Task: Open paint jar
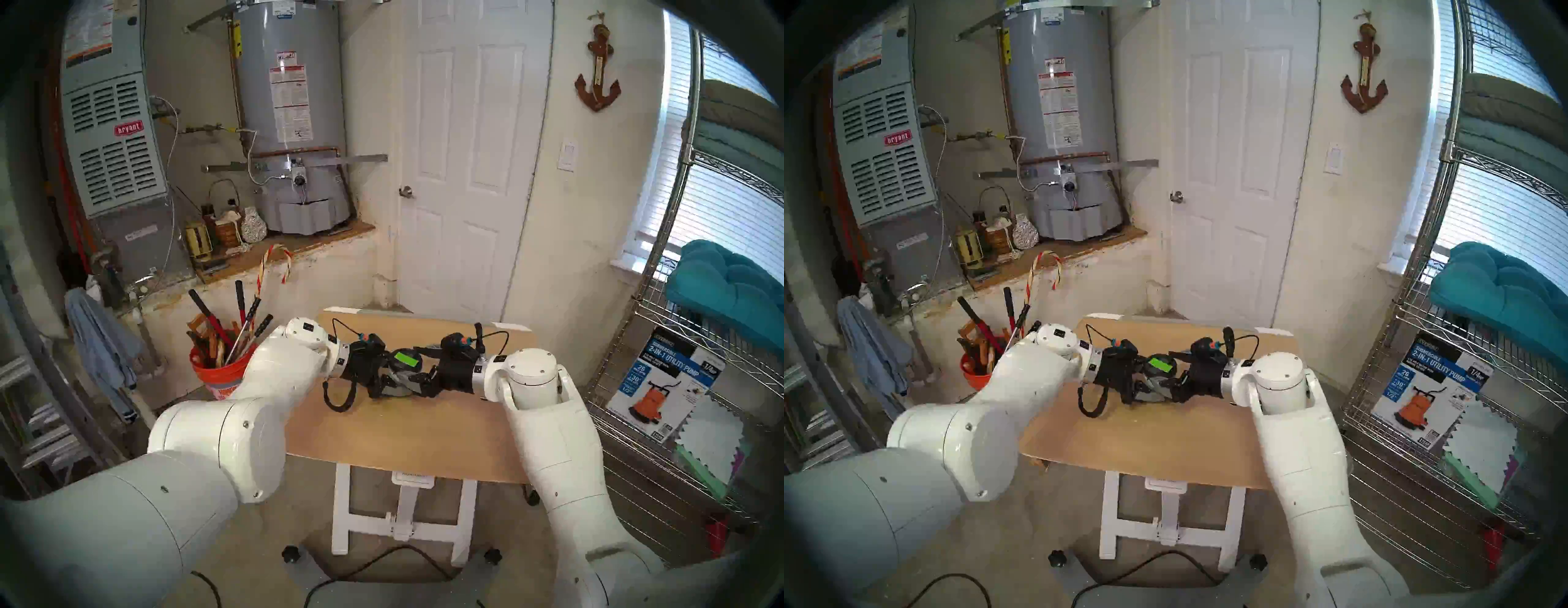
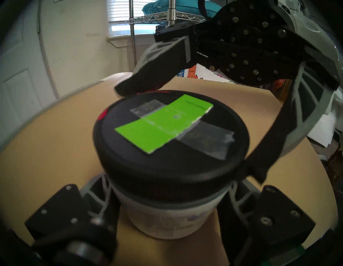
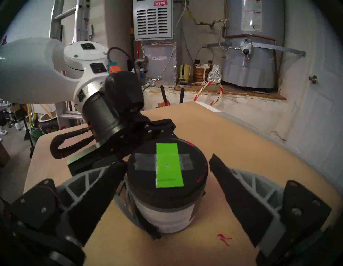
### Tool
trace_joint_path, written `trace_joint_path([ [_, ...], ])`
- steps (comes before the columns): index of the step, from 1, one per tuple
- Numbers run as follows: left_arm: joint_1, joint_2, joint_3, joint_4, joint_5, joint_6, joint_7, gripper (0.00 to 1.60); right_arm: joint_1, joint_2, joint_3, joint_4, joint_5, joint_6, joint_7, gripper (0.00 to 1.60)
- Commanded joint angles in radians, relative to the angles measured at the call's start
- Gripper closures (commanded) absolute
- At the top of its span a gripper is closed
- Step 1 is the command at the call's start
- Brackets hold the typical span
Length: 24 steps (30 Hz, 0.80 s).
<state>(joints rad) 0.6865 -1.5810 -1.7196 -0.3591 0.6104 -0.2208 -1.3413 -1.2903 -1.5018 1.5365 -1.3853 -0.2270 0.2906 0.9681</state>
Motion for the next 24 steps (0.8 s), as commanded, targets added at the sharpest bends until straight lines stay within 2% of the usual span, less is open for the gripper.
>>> trace_joint_path([
  [1, -0.029, 0.0, -0.005, -0.016, -0.005, -0.003, 0.002, 1.6, 0.039, -0.028, -0.003, 0.01, 0.005, -0.015, -0.02, 0.0],
  [24, -0.03, -0.002, -0.012, -0.015, 0.002, -0.004, 0.001, 1.6, 0.022, -0.03, 0.034, -0.023, 0.032, 0.035, 0.023, 0.0],
])
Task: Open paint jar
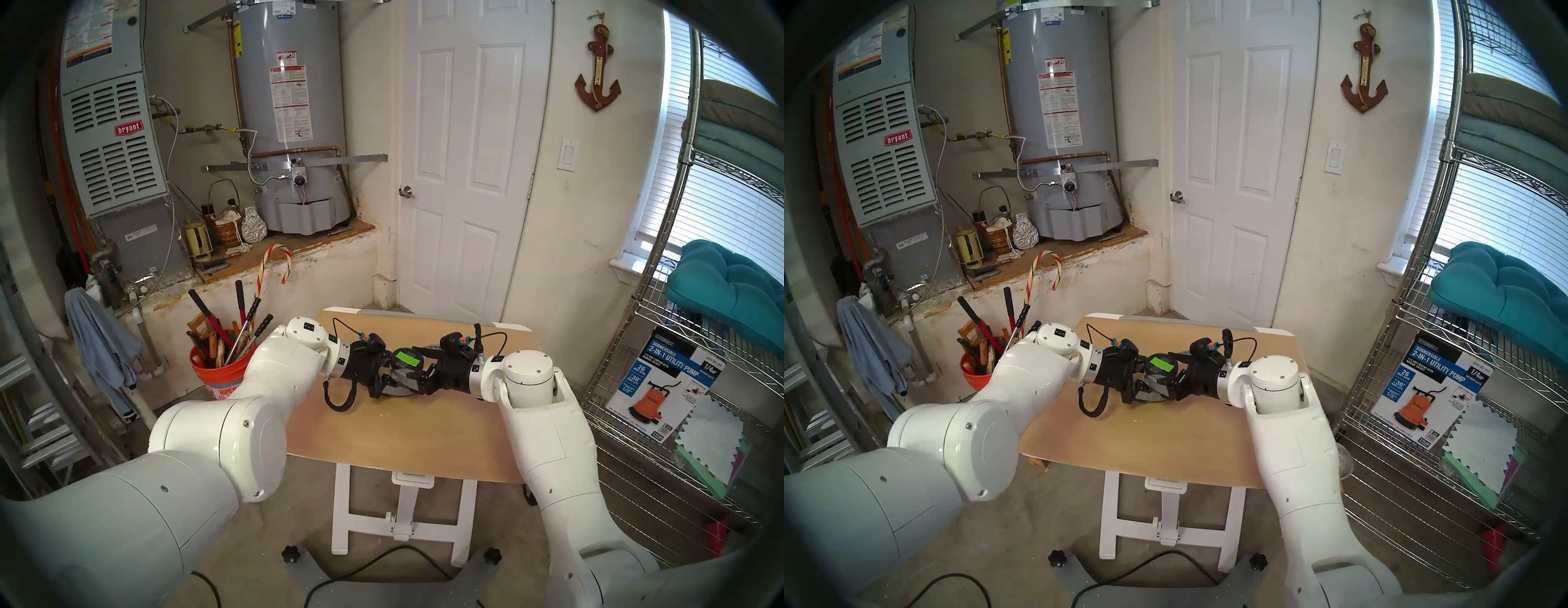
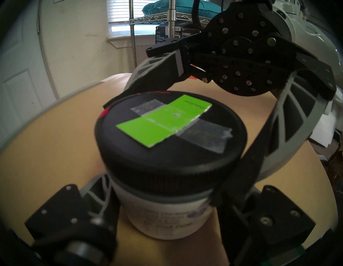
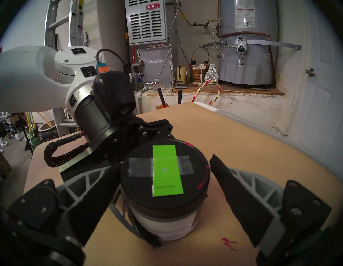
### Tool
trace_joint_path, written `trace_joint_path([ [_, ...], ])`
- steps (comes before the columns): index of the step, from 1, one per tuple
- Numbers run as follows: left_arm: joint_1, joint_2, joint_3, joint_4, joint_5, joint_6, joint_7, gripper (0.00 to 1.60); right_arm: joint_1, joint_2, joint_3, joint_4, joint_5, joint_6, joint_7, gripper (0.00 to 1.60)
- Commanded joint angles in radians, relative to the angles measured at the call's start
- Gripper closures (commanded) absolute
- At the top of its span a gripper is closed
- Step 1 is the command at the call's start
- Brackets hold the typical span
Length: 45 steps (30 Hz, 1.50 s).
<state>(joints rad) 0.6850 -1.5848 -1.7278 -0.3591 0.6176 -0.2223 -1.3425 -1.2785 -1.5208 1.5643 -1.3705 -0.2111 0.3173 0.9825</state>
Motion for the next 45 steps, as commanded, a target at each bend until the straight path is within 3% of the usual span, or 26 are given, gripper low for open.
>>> trace_joint_path([
  [1, -0.028, 0.002, -0.004, -0.015, -0.005, -0.003, 0.002, 1.6, 0.01, -0.011, 0.006, -0.038, 0.016, 0.008, 0.009, 0.0],
  [29, -0.029, 0.0, -0.016, -0.015, 0.007, -0.004, 0.0, 1.6, -0.005, -0.032, 0.005, -0.052, 0.008, 0.038, 0.021, 0.0],
  [32, -0.029, 0.0, -0.018, -0.015, 0.008, -0.004, 0.0, 1.6, -0.006, -0.032, 0.004, -0.054, 0.005, 0.037, 0.018, 0.5],
  [33, -0.029, -0.001, -0.018, -0.015, 0.009, -0.004, 0.0, 1.6, -0.006, -0.03, 0.003, -0.052, 0.003, 0.034, 0.017, 0.87],
  [35, -0.029, -0.001, -0.019, -0.015, 0.01, -0.004, -0.001, 1.6, -0.004, -0.026, 0.002, -0.048, 0.001, 0.03, 0.018, 1.03],
  [38, -0.029, -0.001, -0.021, -0.015, 0.011, -0.005, -0.001, 1.6, 0.003, -0.018, 0.0, -0.037, -0.005, 0.02, 0.019, 1.15],
  [45, -0.029, -0.002, -0.024, -0.015, 0.015, -0.005, -0.001, 1.6, 0.024, 0.001, -0.008, -0.006, -0.011, -0.012, 0.032, 1.19],
])
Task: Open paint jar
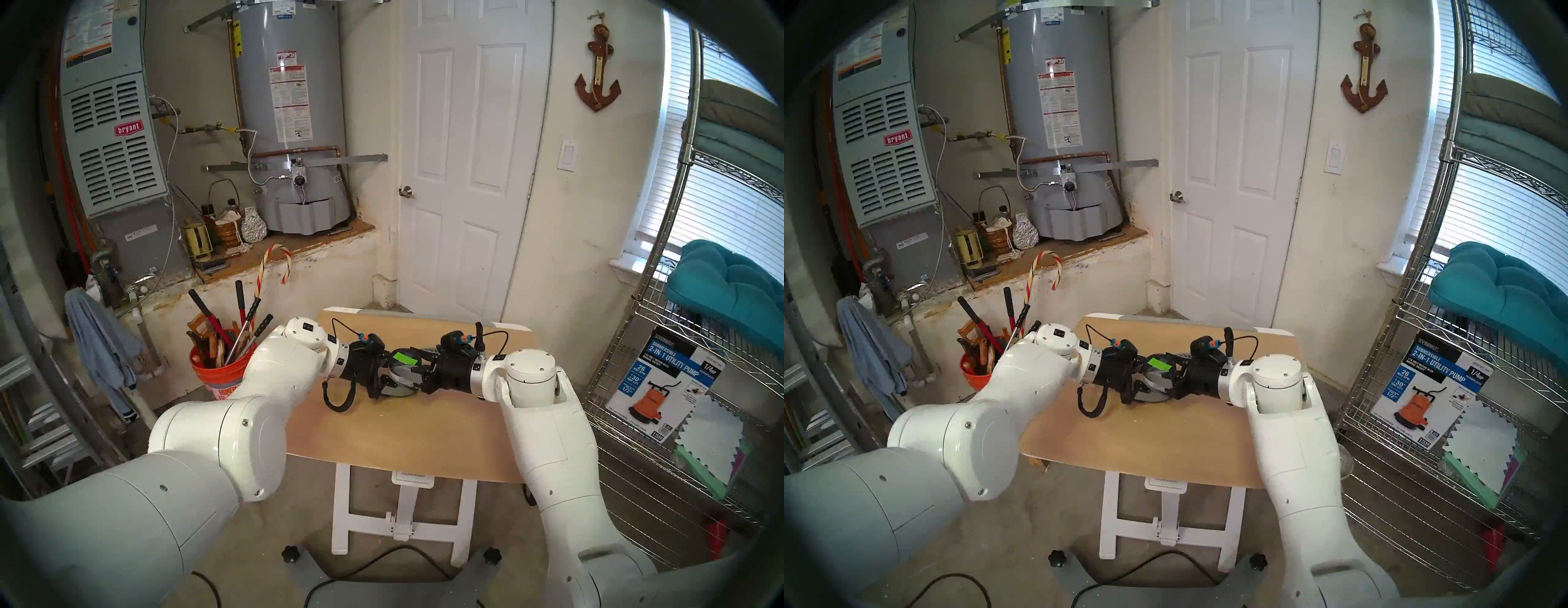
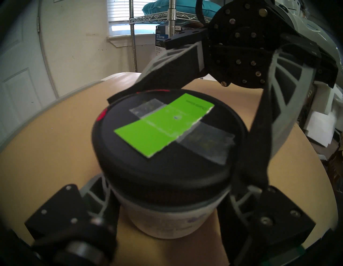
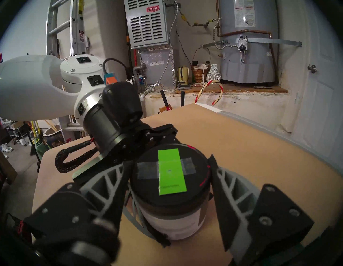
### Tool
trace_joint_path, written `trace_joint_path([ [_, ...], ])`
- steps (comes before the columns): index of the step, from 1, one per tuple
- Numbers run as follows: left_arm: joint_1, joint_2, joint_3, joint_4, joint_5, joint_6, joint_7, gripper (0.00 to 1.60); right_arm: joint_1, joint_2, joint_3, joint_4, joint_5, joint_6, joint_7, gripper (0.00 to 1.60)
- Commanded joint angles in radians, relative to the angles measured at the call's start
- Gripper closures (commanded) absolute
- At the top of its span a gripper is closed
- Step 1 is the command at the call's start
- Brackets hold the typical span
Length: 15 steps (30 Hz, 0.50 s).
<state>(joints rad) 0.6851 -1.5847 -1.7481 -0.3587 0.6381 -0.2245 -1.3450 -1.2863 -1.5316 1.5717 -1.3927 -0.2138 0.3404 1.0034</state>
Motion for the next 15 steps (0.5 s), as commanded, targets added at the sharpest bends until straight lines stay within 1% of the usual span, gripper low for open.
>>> trace_joint_path([
  [1, -0.029, -0.002, -0.004, -0.015, -0.005, -0.003, 0.001, 1.6, 0.035, 0.012, -0.015, 0.022, -0.009, -0.038, 0.008, 1.17],
  [3, -0.029, -0.002, -0.006, -0.015, -0.004, -0.003, 0.001, 1.6, 0.04, 0.016, -0.019, 0.033, -0.013, -0.062, 0.007, 1.16],
  [5, -0.03, -0.002, -0.006, -0.015, -0.003, -0.003, 0.001, 1.6, 0.047, 0.015, -0.017, 0.045, -0.011, -0.069, 0.008, 1.12],
  [6, -0.03, -0.002, -0.007, -0.015, -0.003, -0.003, 0.001, 1.6, 0.051, 0.018, -0.018, 0.051, -0.01, -0.077, 0.014, 1.05],
  [7, -0.03, -0.002, -0.007, -0.015, -0.002, -0.003, 0.001, 1.6, 0.051, 0.017, -0.015, 0.051, -0.008, -0.074, 0.017, 0.94],
  [8, -0.03, -0.002, -0.007, -0.015, -0.002, -0.003, 0.002, 1.6, 0.049, 0.017, -0.015, 0.047, -0.007, -0.075, 0.02, 0.94],
  [9, -0.03, -0.003, -0.008, -0.015, -0.001, -0.004, 0.002, 1.6, 0.047, 0.016, -0.013, 0.041, -0.005, -0.073, 0.025, 0.36],
  [11, -0.03, -0.003, -0.009, -0.015, -0.001, -0.004, 0.002, 1.6, 0.046, 0.015, -0.012, 0.04, -0.005, -0.073, 0.026, 0.36],
  [12, -0.03, -0.003, -0.009, -0.015, 0.0, -0.004, 0.001, 1.6, 0.046, 0.014, -0.011, 0.039, -0.004, -0.072, 0.027, 0.23],
  [13, -0.03, -0.003, -0.01, -0.015, 0.0, -0.004, 0.001, 1.6, 0.045, 0.013, -0.01, 0.039, -0.003, -0.07, 0.028, 0.24],
  [15, -0.03, -0.003, -0.01, -0.015, 0.001, -0.004, 0.001, 1.6, 0.044, 0.012, -0.008, 0.038, -0.003, -0.069, 0.028, 0.22],
])
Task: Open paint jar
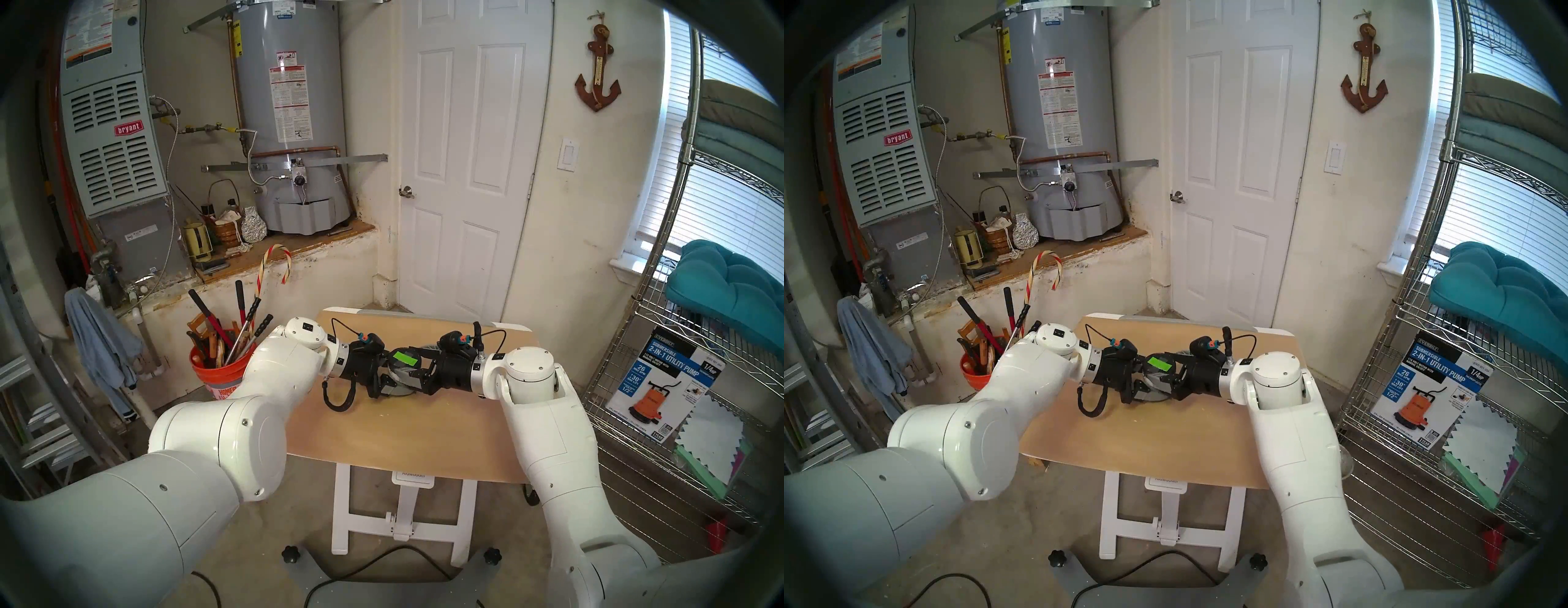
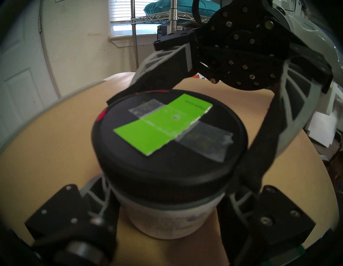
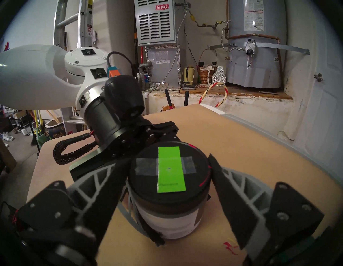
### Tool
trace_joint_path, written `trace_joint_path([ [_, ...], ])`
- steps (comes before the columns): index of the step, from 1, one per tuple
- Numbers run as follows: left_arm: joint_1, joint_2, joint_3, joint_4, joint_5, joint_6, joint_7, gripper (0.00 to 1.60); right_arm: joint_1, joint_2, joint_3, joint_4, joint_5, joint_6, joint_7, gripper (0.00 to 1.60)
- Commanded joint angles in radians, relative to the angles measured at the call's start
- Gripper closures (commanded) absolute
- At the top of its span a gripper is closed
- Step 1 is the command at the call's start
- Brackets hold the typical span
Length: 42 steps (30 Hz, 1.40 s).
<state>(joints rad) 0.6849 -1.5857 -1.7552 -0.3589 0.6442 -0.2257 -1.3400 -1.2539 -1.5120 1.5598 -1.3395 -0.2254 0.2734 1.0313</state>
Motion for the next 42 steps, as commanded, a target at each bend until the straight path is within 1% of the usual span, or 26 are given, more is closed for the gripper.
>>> trace_joint_path([
  [1, -0.03, -0.002, -0.003, -0.014, -0.005, -0.003, -0.004, 1.6, 0.01, -0.008, 0.004, -0.017, 0.008, -0.002, -0.001, 0.21],
  [2, -0.03, -0.002, -0.004, -0.015, -0.005, -0.003, -0.004, 1.6, 0.01, -0.008, 0.004, -0.017, 0.008, -0.001, 0.0, 0.13],
  [4, -0.03, -0.002, -0.005, -0.015, -0.004, -0.003, -0.004, 1.6, 0.008, -0.01, 0.006, -0.02, 0.008, 0.003, -0.002, 0.2],
  [7, -0.03, -0.002, -0.006, -0.015, -0.003, -0.003, -0.005, 1.6, 0.005, -0.013, 0.008, -0.021, 0.01, 0.008, -0.003, 0.18],
  [8, -0.03, -0.003, -0.006, -0.015, -0.003, -0.003, -0.005, 1.6, 0.005, -0.014, 0.008, -0.022, 0.01, 0.009, -0.002, 0.21],
  [9, -0.03, -0.003, -0.007, -0.015, -0.002, -0.003, -0.005, 1.6, 0.003, -0.015, 0.008, -0.022, 0.01, 0.01, -0.003, 0.19],
  [11, -0.03, -0.003, -0.008, -0.015, -0.002, -0.003, -0.005, 1.6, 0.001, -0.017, 0.006, -0.024, 0.009, 0.013, -0.003, 0.24],
  [12, -0.03, -0.003, -0.008, -0.015, -0.001, -0.003, -0.005, 1.6, -0.001, -0.018, 0.005, -0.024, 0.008, 0.013, -0.004, 0.48],
  [13, -0.03, -0.003, -0.008, -0.015, -0.001, -0.003, -0.005, 1.6, -0.002, -0.019, 0.003, -0.023, 0.006, 0.015, -0.005, 0.75],
  [15, -0.03, -0.003, -0.01, -0.014, 0.001, -0.004, -0.005, 1.6, -0.003, -0.017, -0.003, -0.016, 0.0, 0.003, -0.007, 1.04],
  [17, -0.03, -0.004, -0.011, -0.014, 0.002, -0.004, -0.005, 1.6, 0.002, -0.015, -0.003, -0.009, -0.002, -0.008, -0.011, 1.18],
  [18, -0.03, -0.004, -0.012, -0.014, 0.003, -0.004, -0.005, 1.6, 0.009, -0.014, -0.001, -0.003, -0.001, -0.009, -0.014, 1.19],
  [19, -0.03, -0.004, -0.013, -0.014, 0.003, -0.004, -0.006, 1.6, 0.015, -0.013, 0.0, 0.003, -0.001, -0.012, -0.016, 1.39],
  [21, -0.03, -0.004, -0.014, -0.014, 0.005, -0.004, -0.006, 1.6, 0.022, -0.01, -0.002, 0.01, -0.005, -0.027, -0.021, 1.6],
  [25, -0.03, -0.004, -0.016, -0.014, 0.007, -0.004, -0.006, 1.6, 0.041, -0.002, -0.005, 0.03, -0.007, -0.038, -0.017, 1.6],
  [27, -0.03, -0.005, -0.017, -0.014, 0.008, -0.005, -0.005, 1.6, 0.055, 0.008, -0.013, 0.048, -0.013, -0.055, -0.01, 1.6],
  [33, -0.031, -0.005, -0.021, -0.013, 0.012, -0.005, -0.004, 1.6, 0.123, 0.04, -0.035, 0.14, -0.023, -0.124, 0.031, 1.6],
  [35, -0.031, -0.006, -0.022, -0.013, 0.014, -0.006, -0.003, 1.6, 0.154, 0.053, -0.045, 0.182, -0.023, -0.153, 0.06, 1.6],
  [37, -0.031, -0.006, -0.022, -0.013, 0.015, -0.006, -0.002, 1.6, 0.177, 0.059, -0.049, 0.21, -0.031, -0.164, 0.065, 1.6],
  [38, -0.031, -0.006, -0.023, -0.013, 0.015, -0.006, -0.002, 1.6, 0.195, 0.062, -0.051, 0.236, -0.025, -0.183, 0.083, 1.6],
  [39, -0.031, -0.006, -0.024, -0.012, 0.016, -0.006, -0.002, 1.6, 0.202, 0.062, -0.049, 0.247, -0.024, -0.187, 0.085, 1.6],
  [42, -0.031, -0.006, -0.025, -0.012, 0.017, -0.006, -0.001, 1.6, 0.242, 0.067, -0.049, 0.303, -0.01, -0.21, 0.127, 1.6],
])
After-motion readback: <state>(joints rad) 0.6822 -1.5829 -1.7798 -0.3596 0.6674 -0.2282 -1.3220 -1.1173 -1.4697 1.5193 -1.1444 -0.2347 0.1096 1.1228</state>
